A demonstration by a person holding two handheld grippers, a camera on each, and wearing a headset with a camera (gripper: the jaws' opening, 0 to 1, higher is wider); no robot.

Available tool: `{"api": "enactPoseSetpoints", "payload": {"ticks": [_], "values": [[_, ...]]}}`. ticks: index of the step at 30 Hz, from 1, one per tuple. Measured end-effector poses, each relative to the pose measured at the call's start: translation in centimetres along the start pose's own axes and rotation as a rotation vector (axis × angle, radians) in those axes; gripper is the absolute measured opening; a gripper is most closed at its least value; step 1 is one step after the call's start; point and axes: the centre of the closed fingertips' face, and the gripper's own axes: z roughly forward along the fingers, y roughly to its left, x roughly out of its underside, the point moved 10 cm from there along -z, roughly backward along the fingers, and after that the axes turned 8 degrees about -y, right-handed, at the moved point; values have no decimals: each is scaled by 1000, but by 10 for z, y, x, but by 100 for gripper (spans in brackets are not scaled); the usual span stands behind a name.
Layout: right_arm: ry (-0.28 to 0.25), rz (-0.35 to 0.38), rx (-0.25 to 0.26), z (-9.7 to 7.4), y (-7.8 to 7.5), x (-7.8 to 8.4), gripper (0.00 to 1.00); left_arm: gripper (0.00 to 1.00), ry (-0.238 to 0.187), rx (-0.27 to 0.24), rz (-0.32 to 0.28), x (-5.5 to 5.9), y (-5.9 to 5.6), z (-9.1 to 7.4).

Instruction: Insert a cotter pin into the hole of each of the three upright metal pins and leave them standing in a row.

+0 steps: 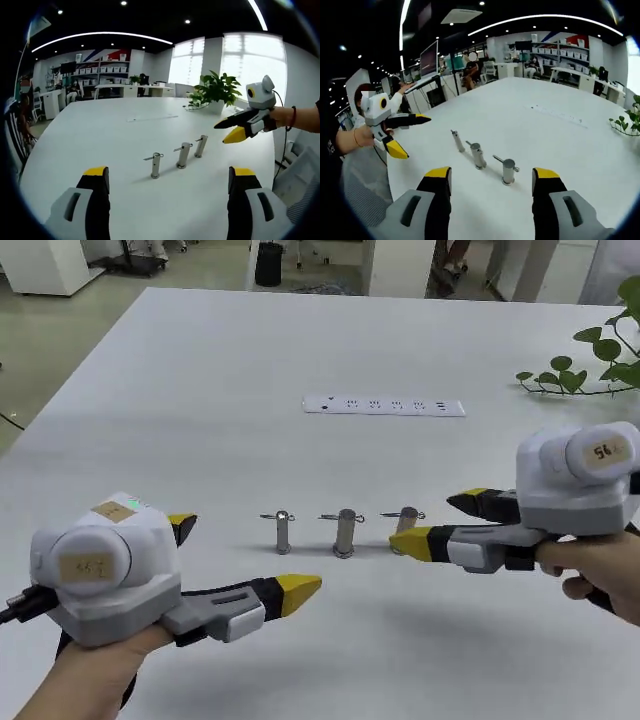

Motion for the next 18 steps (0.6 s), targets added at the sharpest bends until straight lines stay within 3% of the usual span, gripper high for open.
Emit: {"api": "enactPoseSetpoints", "payload": {"ticks": [2,12,18], "values": [[-23,48,40,-3,6,4,64,99,-3,-14,-7,-2,0,-1],[-114,99,125,-14,22,5,72,98,-3,-47,-8,-5,1,-7],[-120,130,149,-17,30,10,73,97,3,-70,-7,-4,2,-11]]}}
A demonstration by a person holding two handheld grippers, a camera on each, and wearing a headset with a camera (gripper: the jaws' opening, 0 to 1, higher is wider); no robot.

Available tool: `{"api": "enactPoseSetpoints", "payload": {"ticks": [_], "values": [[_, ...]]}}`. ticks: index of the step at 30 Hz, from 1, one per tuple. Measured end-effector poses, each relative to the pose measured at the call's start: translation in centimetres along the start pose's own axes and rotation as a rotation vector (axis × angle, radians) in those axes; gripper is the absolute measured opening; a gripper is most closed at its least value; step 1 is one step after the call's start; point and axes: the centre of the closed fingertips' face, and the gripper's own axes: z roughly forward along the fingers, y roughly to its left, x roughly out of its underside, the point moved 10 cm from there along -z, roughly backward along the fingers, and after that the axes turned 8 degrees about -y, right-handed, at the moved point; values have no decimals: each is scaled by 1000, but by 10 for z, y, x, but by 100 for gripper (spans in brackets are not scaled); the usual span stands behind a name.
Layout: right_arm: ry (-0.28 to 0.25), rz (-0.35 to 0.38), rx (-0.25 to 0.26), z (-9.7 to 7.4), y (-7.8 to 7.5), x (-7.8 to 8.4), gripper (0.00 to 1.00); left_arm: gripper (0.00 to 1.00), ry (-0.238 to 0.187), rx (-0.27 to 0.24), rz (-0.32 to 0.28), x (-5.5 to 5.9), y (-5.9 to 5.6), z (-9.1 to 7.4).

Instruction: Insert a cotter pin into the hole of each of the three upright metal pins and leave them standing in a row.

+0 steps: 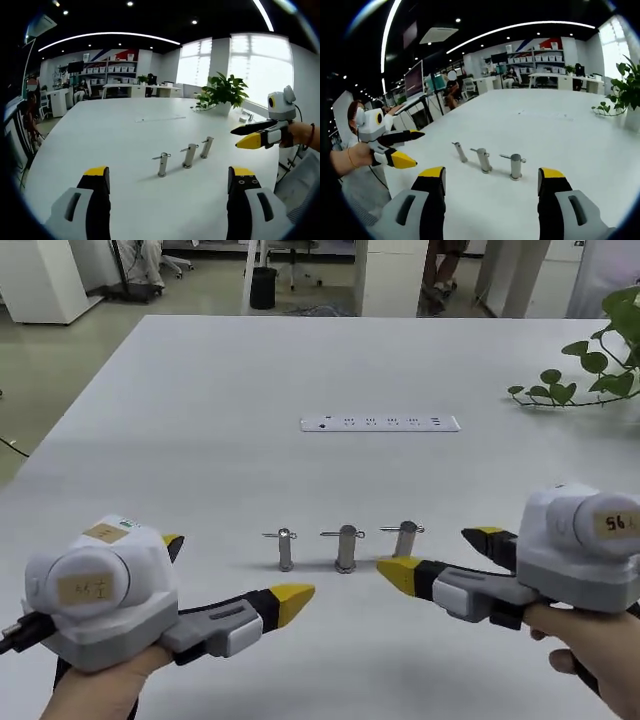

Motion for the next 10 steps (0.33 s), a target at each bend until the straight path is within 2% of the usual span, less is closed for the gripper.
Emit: {"api": "enactPoseSetpoints", "payload": {"ticks": [4,10], "values": [[-3,17,7,-4,5,3,73,97,0,-4,1,0,0,-3],[-8,1,27,-6,6,6,72,96,-15,-11,-2,-4,0,-5]]}}
